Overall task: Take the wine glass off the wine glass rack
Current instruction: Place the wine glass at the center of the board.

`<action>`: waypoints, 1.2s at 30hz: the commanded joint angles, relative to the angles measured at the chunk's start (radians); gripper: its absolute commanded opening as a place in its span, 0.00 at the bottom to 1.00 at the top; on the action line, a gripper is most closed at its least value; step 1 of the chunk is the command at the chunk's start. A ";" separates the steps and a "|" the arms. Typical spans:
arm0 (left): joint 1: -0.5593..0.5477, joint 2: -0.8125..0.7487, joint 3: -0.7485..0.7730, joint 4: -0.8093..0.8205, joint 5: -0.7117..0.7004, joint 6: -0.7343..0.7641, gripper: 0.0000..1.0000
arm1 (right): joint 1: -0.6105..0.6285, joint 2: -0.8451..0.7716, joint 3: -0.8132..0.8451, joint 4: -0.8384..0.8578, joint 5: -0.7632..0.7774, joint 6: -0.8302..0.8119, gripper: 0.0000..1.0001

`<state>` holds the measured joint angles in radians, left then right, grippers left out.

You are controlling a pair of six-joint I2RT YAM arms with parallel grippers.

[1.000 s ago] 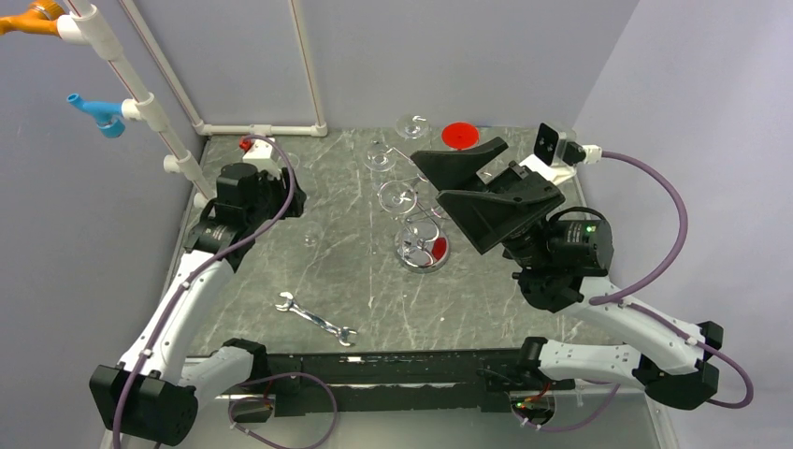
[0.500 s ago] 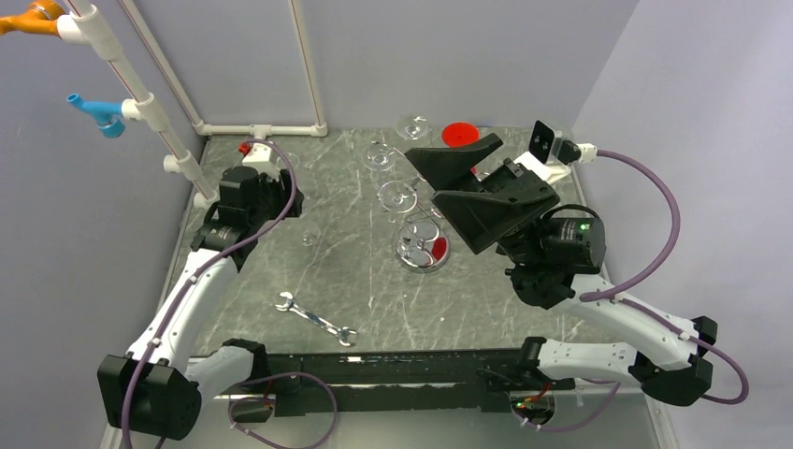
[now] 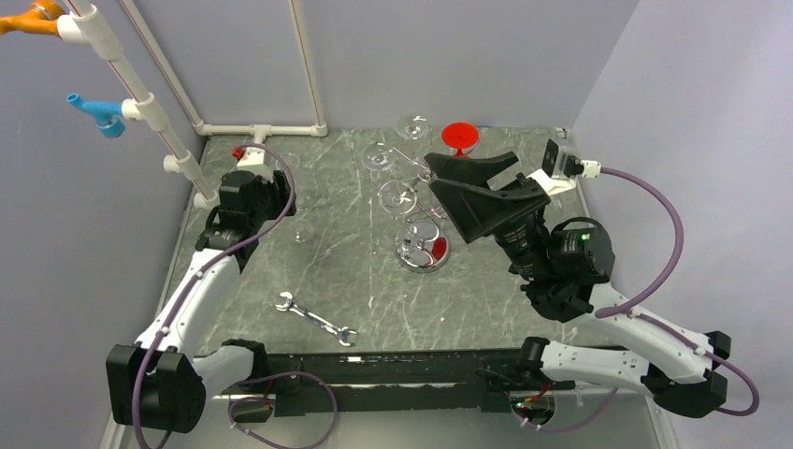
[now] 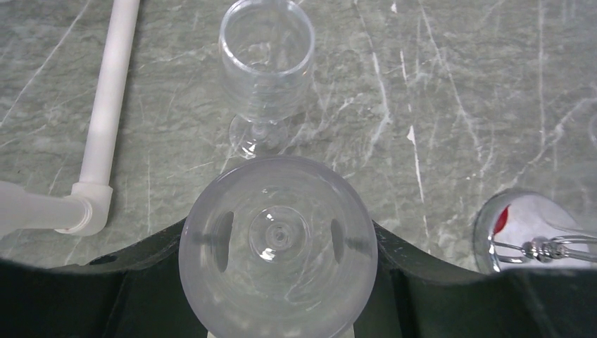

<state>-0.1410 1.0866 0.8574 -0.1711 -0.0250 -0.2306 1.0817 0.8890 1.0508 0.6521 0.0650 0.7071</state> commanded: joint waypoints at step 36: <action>0.008 0.197 0.038 0.063 -0.087 0.026 0.39 | 0.002 -0.069 0.072 -0.395 0.160 -0.121 1.00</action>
<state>-0.1360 1.2839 0.8536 -0.0742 -0.0963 -0.1783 1.0817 0.8448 1.0946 0.2619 0.2260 0.6048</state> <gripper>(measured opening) 0.611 0.994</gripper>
